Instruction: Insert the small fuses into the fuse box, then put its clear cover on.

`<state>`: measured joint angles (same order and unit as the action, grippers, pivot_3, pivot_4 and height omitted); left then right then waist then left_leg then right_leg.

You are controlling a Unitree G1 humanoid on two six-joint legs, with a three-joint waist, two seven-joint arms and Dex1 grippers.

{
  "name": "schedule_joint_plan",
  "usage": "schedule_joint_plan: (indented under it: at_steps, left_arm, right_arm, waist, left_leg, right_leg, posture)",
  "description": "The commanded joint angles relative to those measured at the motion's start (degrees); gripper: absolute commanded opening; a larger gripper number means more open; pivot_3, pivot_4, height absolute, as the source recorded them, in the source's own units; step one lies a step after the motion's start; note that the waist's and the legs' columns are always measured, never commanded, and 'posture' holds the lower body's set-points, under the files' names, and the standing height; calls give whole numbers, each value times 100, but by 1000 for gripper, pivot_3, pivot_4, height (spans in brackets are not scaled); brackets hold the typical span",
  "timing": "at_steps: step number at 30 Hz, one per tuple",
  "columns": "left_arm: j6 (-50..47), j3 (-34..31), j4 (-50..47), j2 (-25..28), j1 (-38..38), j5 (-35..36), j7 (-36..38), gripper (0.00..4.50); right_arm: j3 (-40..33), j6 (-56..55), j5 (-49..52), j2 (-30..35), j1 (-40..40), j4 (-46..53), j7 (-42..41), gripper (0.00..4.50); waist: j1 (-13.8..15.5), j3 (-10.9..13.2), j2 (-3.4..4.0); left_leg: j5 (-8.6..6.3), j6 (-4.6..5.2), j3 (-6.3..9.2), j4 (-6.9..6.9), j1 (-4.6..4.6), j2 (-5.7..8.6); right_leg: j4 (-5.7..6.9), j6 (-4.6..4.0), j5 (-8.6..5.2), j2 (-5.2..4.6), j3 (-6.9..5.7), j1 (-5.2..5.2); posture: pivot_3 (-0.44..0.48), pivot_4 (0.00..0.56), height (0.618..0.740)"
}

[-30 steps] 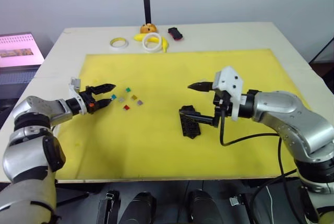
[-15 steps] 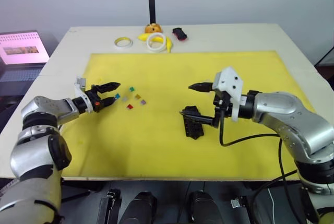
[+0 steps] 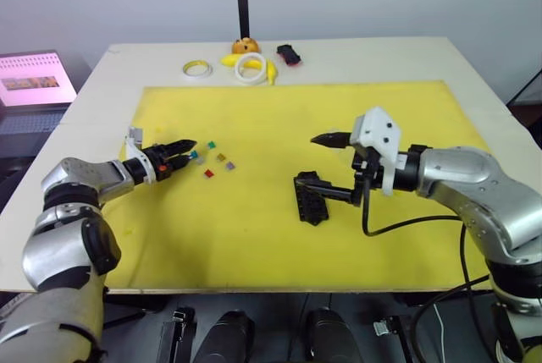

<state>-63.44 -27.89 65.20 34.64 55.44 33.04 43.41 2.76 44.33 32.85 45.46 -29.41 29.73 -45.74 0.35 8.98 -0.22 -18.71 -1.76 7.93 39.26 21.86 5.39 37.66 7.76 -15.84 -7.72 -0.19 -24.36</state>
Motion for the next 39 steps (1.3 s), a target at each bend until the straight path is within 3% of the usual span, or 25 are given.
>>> schedule_joint_plan:
  at_steps: [1,10,13,15,28,31,39]
  left_arm:
    - [47,-19,58,-35,-29,-46,-45,2679]
    - [69,-11,52,-22,-60,-56,-45,2679]
    - [120,-52,83,-25,-59,-46,-105,1768]
    - [158,-25,114,-40,-57,-86,-190,821]
    - [280,-40,99,-31,-98,-128,-267,821]
    - [410,-42,76,-39,-115,-154,-341,31]
    - [167,-265,-62,288,29,37,-195,31]
  right_arm:
    - [-200,-12,64,45,-12,235,8,4500]
    - [-207,3,62,31,32,260,26,4500]
    - [-207,2,62,33,28,249,24,4500]
    - [-204,-10,49,43,23,214,8,4500]
    - [-219,-29,44,49,6,117,-38,4500]
    - [-222,-27,39,50,-21,99,-42,4500]
    - [-384,102,184,3,16,169,47,4500]
  waist:
    - [-1,0,0]
    - [-9,0,0]
    - [-18,0,0]
    - [-43,0,0]
    - [-102,0,0]
    - [-103,0,0]
    - [-130,0,0]
  left_leg:
    - [0,0,0,0,0,0]
    - [0,0,-1,0,-1,0]
    - [0,0,-1,0,-1,-1]
    - [0,0,-1,0,-1,-1]
    - [0,-1,-2,-1,-4,-5]
    - [0,-1,-2,-1,-4,-5]
    - [1,-2,-5,-2,-8,-9]
  right_leg:
    - [0,0,0,0,0,0]
    - [0,0,0,0,0,0]
    - [0,0,0,0,0,0]
    - [0,0,0,1,0,-1]
    - [5,0,0,4,0,-1]
    - [5,0,0,4,0,-1]
    - [7,0,0,6,0,-3]
  posture:
    - [0,150,740]
    - [0,150,740]
    - [0,150,740]
    - [0,150,740]
    - [0,150,740]
    - [0,150,740]
    - [0,150,740]
